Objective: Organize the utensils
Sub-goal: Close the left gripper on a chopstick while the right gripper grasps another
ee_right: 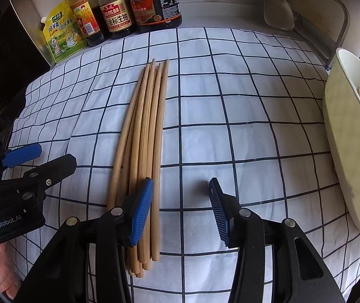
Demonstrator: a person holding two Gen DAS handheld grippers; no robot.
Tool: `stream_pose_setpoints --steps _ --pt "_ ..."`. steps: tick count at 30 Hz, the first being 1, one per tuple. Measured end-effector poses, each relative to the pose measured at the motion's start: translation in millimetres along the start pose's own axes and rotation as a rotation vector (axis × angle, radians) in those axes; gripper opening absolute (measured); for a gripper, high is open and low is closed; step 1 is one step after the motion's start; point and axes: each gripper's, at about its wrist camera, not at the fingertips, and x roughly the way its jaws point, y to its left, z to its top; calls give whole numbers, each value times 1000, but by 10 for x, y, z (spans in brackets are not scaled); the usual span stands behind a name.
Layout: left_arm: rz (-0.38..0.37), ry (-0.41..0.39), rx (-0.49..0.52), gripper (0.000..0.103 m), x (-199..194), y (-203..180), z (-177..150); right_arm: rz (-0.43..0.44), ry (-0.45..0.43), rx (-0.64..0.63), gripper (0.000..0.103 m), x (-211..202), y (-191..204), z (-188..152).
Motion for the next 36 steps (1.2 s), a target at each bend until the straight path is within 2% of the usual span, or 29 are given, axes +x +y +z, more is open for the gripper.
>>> stream_pose_setpoints --steps 16,19,29,36 --pt "-3 6 19 78 46 -99 14 -48 44 -63 44 14 20 -28" --pt "-2 11 20 78 70 -121 10 -64 24 -80 44 11 33 -43" --pt "2 18 38 78 157 -283 18 -111 -8 -43 44 -36 -269 -52" --pt "23 30 57 78 255 -374 17 -110 -8 -4 44 -55 -439 -60"
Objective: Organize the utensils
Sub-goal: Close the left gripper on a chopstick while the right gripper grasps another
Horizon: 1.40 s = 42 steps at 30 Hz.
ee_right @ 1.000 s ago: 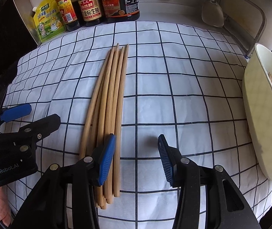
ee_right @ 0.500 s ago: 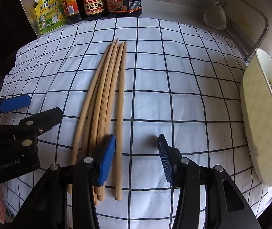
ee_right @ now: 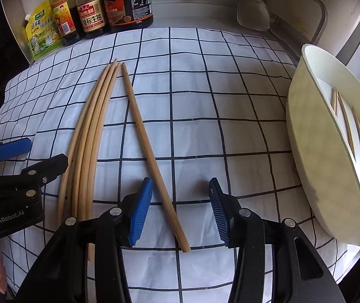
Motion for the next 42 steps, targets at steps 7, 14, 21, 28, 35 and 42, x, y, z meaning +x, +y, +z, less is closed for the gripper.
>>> stream_pose_setpoints --steps 7,14,21,28,35,42 --pt "35 -14 16 83 11 -4 -32 16 -9 -11 44 -4 44 -8" --pt "62 -20 -5 89 78 61 -15 30 -21 -34 44 50 76 65" --pt "66 -42 -11 87 119 91 86 36 -35 -55 45 125 100 185" --pt "30 -66 -3 63 91 54 87 39 -57 -96 44 166 150 251" --pt "11 -63 51 12 46 -107 88 63 -52 -125 27 146 214 236" --pt "-2 -33 31 7 49 -86 115 90 -40 -110 6 127 176 203"
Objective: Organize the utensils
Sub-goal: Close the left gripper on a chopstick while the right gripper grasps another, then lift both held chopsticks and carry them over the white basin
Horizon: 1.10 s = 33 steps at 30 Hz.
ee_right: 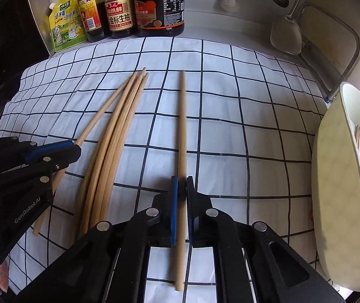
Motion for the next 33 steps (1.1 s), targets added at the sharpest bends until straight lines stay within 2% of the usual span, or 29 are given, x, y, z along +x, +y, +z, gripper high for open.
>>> stream_pose_setpoints --steps 9,20,26,33 --pt "7 34 -41 7 -91 99 -36 66 0 119 6 -151 -174 -100" --pt "29 -18 -53 7 -560 141 45 148 -90 146 6 -747 -198 -48" --pt "-4 -70 -34 7 -867 -78 198 166 -160 164 6 -1174 -391 -32" --pt "-76 -125 31 7 -1103 -611 442 116 -222 230 6 -1550 -899 -104"
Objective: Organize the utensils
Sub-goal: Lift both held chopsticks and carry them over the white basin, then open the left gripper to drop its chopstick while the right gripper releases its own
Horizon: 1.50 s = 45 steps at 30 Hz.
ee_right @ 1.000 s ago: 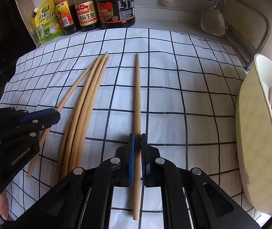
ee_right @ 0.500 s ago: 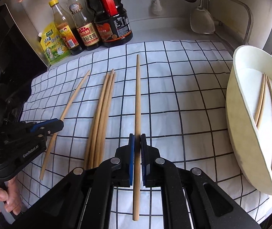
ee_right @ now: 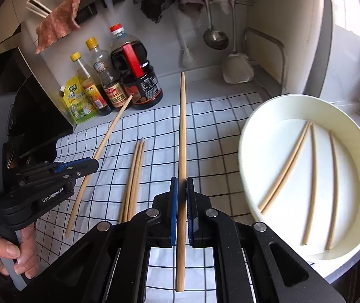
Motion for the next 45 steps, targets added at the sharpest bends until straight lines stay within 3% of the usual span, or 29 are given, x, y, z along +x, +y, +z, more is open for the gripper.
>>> stream_pose_setpoints --steps 16,25,34,45 --pt "-201 -58 284 7 30 -1736 579 -161 -109 281 6 -519 -1566 -73" --pt "-263 13 397 7 507 -2451 729 -209 -82 342 6 -330 -1976 -92" --pt "-232 108 486 7 975 -2707 664 -233 -23 387 6 -23 -2141 -189" --pt "-179 154 482 7 1235 -2652 654 -229 17 394 6 128 -2231 -228"
